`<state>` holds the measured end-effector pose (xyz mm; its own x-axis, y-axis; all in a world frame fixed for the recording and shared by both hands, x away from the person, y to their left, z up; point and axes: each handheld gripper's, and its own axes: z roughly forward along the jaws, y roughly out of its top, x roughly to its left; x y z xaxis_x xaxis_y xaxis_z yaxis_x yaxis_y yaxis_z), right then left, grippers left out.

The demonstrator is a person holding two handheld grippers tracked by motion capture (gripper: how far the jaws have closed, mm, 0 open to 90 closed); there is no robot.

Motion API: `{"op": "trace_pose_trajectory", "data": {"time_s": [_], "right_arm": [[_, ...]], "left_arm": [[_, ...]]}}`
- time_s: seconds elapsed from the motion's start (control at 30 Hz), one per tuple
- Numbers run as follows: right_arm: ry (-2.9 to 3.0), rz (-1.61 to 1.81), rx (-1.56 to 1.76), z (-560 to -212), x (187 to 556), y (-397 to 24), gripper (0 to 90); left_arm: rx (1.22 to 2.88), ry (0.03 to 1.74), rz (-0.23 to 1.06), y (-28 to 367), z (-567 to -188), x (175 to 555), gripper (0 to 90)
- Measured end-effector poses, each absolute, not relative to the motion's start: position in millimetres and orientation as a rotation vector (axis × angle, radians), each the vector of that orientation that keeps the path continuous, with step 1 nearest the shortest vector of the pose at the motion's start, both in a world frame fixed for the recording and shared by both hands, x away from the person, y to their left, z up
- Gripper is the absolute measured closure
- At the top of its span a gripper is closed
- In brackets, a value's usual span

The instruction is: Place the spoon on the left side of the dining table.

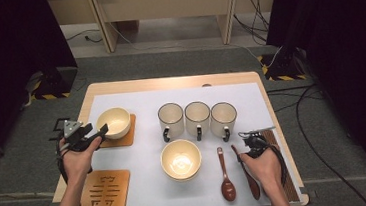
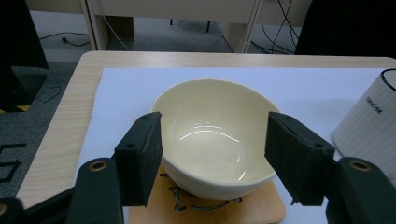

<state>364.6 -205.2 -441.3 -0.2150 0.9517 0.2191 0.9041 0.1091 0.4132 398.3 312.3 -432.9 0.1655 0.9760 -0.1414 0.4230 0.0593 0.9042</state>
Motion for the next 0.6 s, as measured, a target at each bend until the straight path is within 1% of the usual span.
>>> {"op": "trace_pose_trajectory", "data": {"time_s": [0.6], "right_arm": [[2.216, 0.918, 1.777, -433.0, 350.3, -206.4, 85.2]], "left_arm": [[1.515, 1.403, 0.76, 312.0, -430.9, 396.1, 35.8]]}}
